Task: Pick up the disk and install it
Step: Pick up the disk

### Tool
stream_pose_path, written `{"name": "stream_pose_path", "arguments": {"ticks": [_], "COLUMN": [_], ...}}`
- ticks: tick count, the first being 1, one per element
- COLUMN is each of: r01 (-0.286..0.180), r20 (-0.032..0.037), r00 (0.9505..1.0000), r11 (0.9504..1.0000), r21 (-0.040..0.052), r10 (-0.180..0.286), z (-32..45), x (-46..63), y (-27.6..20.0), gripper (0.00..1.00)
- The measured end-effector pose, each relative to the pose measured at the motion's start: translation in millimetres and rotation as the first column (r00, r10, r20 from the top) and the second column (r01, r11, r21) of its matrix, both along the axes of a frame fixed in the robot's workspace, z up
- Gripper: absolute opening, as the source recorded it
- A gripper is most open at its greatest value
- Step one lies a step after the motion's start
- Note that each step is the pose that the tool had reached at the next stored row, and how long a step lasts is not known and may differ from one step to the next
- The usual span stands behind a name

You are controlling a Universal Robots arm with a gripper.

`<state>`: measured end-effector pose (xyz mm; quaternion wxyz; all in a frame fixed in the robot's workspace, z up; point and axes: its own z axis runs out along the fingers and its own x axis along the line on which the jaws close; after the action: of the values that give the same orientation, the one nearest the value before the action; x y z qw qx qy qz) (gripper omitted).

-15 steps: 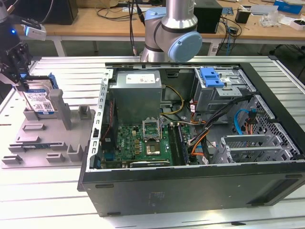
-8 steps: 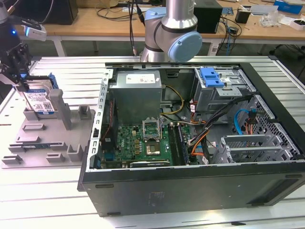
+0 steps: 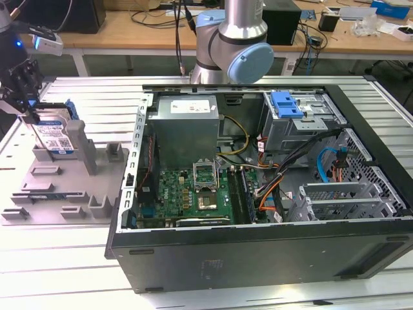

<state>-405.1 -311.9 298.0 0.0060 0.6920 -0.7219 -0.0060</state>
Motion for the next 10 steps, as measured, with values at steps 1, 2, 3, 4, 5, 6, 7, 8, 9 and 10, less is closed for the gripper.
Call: {"name": "stream_pose_path", "arguments": {"ticks": [1,2,3,4,5,6,7,8,9,10], "r01": [0.0,0.0,0.0,0.0,0.0,0.0,0.0,0.0,0.0,0.0], "r20": [0.0,0.0001,0.0,0.0001,0.0,0.0002,0.0004,0.0002,0.0002,0.0001], "r00": [1.0,1.0,1.0,1.0,1.0,1.0,1.0,1.0,1.0,1.0], "r11": [1.0,1.0,1.0,1.0,1.0,1.0,1.0,1.0,1.0,1.0], "r21": [0.0,0.0001,0.0001,0.0001,0.0001,0.0006,0.0019,0.0026,0.0029,0.0032], "r10": [0.0,0.0,0.0,0.0,0.0,0.0,0.0,0.0,0.0,0.0], "z": [0.0,-0.1,-0.2,-0.2,-0.2,-0.3,-0.1,0.4,1.5,2.7], "x": [0.0,0.0,0.0,0.0,0.0,0.0,0.0,0.0,0.0,0.0], "y": [0.0,0.0,0.0,0.0,0.0,0.1,0.1,0.0,0.0,0.0], "gripper": [0.37,0.37,0.37,0.37,0.37,0.37,0.37,0.37,0.37,0.37]}}
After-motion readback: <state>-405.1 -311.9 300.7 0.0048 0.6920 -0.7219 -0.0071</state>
